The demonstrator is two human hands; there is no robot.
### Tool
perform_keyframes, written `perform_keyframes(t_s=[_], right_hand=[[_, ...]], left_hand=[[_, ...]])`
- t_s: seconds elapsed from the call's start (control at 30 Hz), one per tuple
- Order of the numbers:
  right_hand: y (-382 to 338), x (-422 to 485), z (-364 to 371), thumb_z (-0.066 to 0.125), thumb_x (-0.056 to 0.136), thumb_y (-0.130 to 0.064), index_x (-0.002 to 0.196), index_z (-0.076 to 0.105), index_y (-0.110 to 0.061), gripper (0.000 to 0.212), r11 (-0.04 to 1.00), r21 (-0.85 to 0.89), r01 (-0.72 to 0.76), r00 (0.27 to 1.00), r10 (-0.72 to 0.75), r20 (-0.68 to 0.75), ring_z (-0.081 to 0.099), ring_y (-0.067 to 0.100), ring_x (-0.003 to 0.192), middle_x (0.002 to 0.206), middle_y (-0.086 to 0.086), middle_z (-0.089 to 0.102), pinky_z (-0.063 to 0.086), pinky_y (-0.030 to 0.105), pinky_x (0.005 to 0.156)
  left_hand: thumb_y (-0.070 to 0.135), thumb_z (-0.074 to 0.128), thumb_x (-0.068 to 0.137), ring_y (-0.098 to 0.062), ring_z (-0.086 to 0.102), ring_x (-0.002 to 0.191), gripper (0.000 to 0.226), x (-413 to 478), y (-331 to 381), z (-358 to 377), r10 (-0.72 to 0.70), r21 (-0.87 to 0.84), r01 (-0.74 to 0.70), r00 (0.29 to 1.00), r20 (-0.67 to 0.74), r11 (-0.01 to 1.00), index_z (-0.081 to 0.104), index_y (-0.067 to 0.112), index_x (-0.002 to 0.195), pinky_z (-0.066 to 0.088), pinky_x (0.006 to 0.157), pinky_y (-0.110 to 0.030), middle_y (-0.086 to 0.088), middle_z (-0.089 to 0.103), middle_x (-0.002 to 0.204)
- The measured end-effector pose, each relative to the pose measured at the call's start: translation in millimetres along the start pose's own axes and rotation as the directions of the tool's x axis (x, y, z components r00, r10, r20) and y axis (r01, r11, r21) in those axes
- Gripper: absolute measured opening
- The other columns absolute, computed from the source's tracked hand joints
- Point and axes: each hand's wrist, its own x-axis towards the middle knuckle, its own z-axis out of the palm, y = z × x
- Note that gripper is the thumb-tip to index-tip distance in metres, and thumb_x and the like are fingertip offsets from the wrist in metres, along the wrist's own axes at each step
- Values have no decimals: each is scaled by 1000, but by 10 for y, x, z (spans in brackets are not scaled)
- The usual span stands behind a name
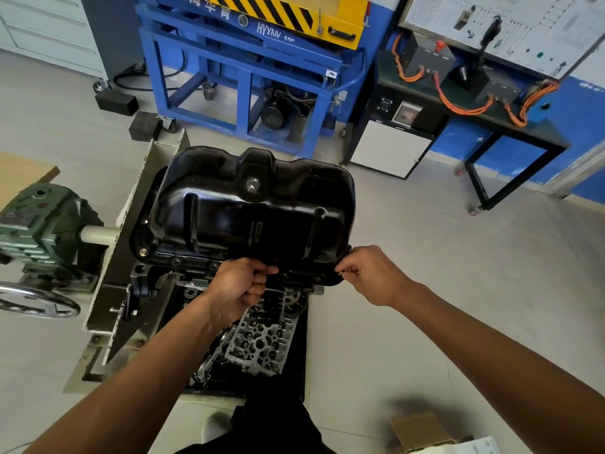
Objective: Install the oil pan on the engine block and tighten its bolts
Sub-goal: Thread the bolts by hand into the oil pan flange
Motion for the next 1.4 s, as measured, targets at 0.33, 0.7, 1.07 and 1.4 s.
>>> perform_keyframes(t_s=[0.33,0.7,1.07,1.4], right_hand=[[-54,38,-6,59,97,-14,62,47,-4,39,992,-106,-74,995,80,52,39,22,55,60,7,44,36,32,57],[-136,51,35,51,102,-33,67,41,-15,41,939,-316,-134,988,150,27,48,25,66,72,2,44,34,32,59],[-136,52,-7,56,100,-37,60,48,-14,47,946,-309,-95,995,94,-19,49,22,64,69,-1,48,33,30,59],[-58,31,23,68,93,-35,61,61,-6,43,987,-136,-89,993,77,-94,52,22,61,63,6,58,45,34,58]], left_hand=[[11,38,103,-4,21,35,30,32,-16,-12,-3,-9,3,1000,9,1000,64,-2,96,12,31,-17,9,28,46],[11,38,102,-5,22,34,30,42,-16,-13,-3,-10,4,1000,8,1000,64,-1,95,13,31,-16,9,28,46],[11,38,103,-4,21,34,30,34,-19,-12,-4,-16,4,1000,9,1000,64,-1,96,13,31,-16,8,28,46],[11,39,103,-4,22,34,29,27,-18,-11,-3,-11,3,1000,4,1000,64,-1,95,13,31,-17,8,29,45]])
